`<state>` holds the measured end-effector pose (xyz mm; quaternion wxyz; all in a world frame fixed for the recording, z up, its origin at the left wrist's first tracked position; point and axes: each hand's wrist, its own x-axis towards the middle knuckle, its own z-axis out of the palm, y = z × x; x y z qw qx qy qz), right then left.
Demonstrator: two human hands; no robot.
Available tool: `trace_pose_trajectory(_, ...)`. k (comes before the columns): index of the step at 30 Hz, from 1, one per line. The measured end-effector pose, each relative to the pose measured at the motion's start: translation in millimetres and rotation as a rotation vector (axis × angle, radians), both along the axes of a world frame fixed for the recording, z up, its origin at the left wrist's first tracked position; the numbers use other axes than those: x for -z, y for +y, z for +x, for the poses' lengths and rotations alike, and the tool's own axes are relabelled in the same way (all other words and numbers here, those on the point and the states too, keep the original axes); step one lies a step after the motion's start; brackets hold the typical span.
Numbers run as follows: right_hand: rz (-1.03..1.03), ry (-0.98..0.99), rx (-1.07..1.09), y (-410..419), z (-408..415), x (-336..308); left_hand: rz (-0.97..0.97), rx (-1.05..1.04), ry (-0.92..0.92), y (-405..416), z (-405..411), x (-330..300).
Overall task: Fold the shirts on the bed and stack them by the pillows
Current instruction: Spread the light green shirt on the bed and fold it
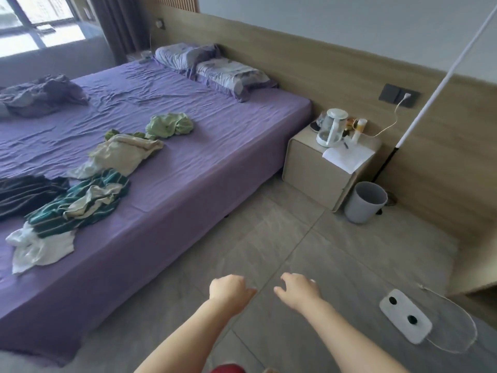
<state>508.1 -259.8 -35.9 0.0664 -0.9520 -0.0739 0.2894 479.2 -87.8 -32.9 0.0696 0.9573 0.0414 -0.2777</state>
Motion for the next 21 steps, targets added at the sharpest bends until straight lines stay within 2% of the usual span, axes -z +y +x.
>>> trace_pose_trajectory(9, -0.011, 0.048, -0.119, 37.5, 100.5, 11.5, 0.030, -0.111, 0.064, 32.2, 85.3, 0.8)
trace_pose_trajectory(21, 0.061, -0.086, -0.006, 97.4, 287.2, -11.0, 0.049, 0.027, -0.058, 103.5, 292.1, -9.9)
